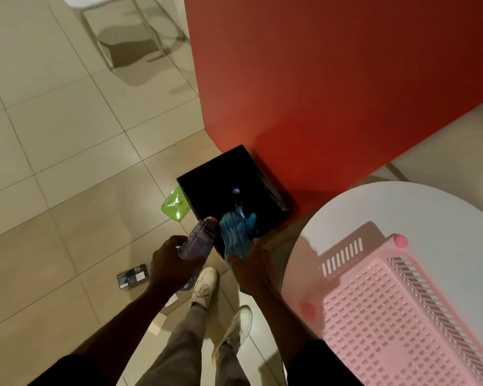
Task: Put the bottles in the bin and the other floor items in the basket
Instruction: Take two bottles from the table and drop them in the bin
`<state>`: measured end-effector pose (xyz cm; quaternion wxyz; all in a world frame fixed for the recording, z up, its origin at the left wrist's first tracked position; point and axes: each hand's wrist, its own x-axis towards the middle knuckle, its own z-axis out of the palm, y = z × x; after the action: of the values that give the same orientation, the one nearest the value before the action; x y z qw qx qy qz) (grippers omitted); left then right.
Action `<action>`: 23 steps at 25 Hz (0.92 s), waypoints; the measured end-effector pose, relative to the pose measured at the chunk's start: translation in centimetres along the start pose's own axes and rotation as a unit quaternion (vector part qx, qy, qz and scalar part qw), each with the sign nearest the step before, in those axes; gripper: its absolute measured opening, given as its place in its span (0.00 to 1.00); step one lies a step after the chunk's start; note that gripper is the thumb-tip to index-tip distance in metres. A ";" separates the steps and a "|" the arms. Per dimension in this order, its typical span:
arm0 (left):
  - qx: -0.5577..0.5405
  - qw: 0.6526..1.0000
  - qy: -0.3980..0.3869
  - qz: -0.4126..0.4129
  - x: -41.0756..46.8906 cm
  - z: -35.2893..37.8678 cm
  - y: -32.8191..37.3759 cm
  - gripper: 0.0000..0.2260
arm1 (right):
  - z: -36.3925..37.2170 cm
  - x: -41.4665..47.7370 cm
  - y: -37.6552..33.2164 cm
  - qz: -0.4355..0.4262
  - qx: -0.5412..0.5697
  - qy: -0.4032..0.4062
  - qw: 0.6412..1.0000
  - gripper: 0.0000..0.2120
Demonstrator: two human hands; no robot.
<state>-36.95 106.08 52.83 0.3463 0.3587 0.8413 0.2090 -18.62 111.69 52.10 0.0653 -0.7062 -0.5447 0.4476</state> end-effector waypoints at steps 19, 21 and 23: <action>0.075 0.992 -0.089 0.049 25.5 13.0 -0.6 0.39 | 7.7 21.7 0.8 0.105 -0.012 -0.028 0.994 0.36; 0.151 0.978 -0.128 0.071 24.7 12.8 -0.4 0.51 | 8.1 20.0 1.0 0.095 -0.060 -0.067 0.991 0.38; 0.213 0.956 -0.164 0.116 22.4 12.1 -1.2 0.58 | 8.2 17.0 1.3 0.071 -0.100 -0.069 0.990 0.40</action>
<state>-39.91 123.34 34.30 0.3688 0.5485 0.7504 0.0022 -23.32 121.99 37.00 -0.0754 -0.7135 -0.5381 0.4424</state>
